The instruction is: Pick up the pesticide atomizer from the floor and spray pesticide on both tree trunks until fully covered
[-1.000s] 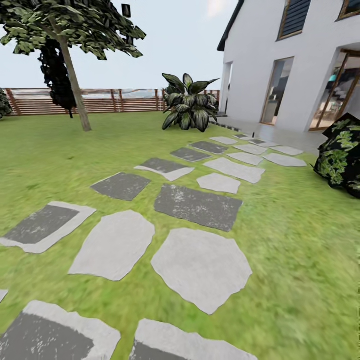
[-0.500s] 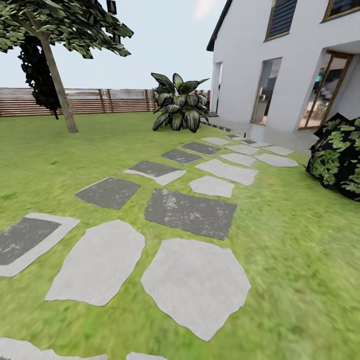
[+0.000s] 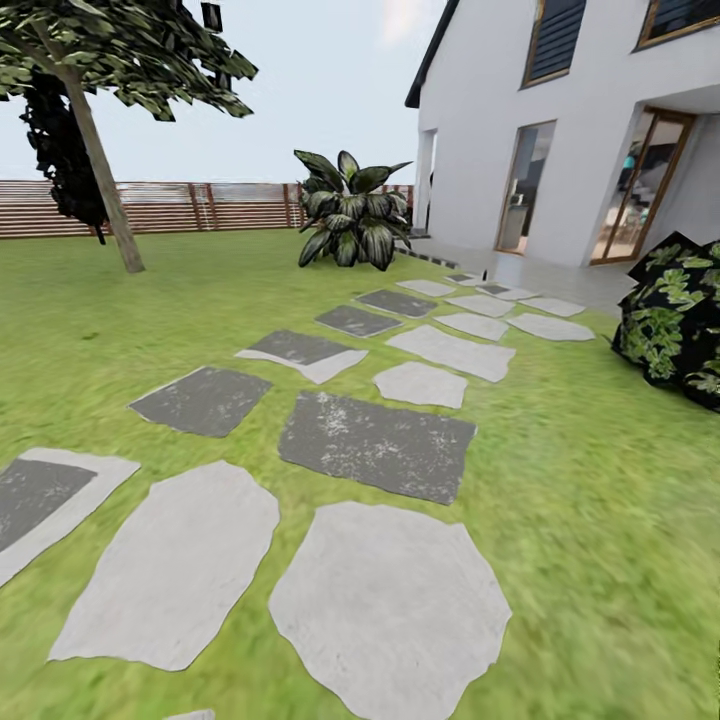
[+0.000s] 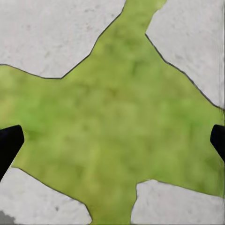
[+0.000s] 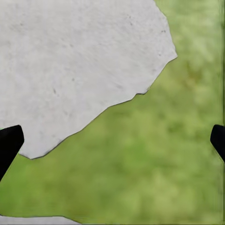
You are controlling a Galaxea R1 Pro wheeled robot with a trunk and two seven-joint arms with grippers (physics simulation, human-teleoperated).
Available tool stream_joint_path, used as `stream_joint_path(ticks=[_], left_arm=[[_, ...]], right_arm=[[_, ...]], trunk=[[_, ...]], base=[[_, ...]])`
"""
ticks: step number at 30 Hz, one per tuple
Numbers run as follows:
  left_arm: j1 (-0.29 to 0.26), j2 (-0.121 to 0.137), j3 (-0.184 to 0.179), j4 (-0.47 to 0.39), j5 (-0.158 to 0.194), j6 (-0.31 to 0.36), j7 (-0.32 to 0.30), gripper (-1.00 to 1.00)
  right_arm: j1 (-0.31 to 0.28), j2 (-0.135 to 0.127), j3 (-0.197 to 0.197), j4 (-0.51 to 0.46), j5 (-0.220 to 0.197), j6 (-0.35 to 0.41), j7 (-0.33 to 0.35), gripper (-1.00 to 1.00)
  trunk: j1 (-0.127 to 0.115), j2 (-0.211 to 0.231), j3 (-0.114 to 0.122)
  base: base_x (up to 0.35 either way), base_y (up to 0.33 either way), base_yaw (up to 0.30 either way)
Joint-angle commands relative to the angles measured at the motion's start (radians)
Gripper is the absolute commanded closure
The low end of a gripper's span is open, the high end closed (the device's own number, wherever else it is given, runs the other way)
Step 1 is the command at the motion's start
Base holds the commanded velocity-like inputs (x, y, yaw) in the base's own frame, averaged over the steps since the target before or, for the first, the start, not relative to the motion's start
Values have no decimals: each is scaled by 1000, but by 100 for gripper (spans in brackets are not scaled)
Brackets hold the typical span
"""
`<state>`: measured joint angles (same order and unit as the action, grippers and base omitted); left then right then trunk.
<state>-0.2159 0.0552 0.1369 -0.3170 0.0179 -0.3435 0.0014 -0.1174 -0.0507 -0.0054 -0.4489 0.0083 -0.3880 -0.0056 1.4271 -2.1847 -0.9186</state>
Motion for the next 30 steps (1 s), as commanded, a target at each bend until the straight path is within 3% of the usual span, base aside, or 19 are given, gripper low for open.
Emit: stream_joint_path(ticks=[1, 8, 30], left_arm=[[0, 0, 1, 1, 2, -3, 0, -100], [0, 0, 1, 1, 1, -3, 0, -100], [0, 0, 0, 1, 1, -3, 0, -100]], right_arm=[[-1, 0, 0, 1, 1, -3, -1, -100], [-1, 0, 1, 1, 1, -3, -1, -100], [-1, -1, -1, 0, 1, -3, -1, -100]], trunk=[[0, 0, -1], [0, 0, -1], [0, 0, -1]], base=[[340, 0, -257], [340, 0, -136], [340, 0, -3]])
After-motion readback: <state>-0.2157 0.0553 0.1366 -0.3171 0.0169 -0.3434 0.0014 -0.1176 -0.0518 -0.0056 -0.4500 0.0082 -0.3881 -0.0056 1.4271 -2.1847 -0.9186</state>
